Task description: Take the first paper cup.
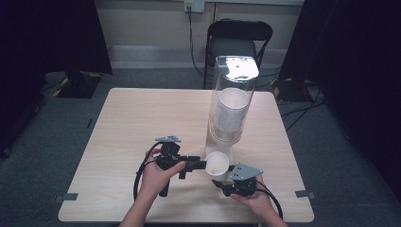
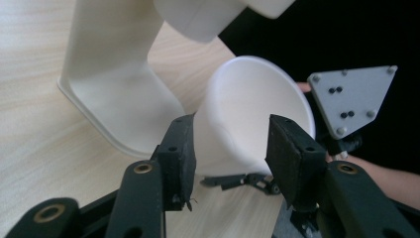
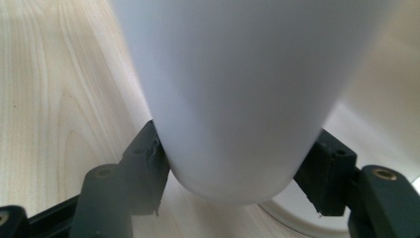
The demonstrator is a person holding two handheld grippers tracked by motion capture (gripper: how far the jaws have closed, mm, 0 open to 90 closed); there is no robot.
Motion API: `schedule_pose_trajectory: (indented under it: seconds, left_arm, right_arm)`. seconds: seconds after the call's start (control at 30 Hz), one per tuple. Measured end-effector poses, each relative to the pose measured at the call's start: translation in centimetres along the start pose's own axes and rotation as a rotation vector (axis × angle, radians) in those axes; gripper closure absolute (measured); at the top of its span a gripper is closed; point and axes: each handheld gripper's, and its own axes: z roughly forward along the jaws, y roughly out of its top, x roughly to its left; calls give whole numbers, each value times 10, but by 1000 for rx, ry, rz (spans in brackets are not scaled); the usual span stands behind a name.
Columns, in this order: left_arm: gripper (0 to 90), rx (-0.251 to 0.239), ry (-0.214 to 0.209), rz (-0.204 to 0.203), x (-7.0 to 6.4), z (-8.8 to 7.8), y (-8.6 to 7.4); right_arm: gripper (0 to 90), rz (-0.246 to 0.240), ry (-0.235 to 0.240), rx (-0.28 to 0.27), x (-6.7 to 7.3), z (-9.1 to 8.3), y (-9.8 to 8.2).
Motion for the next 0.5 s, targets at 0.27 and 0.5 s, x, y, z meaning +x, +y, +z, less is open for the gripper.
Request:
schedule_pose_trajectory:
  seconds: [0.27,0.5]
  left_arm:
    - [646,63,50,14,-2,5,0]
    - [877,109,117,-46,2,-3,2]
  right_arm:
    - [360,-34,16,-10,5,2,3]
    - [325,-71,-17,-11,10,5,6]
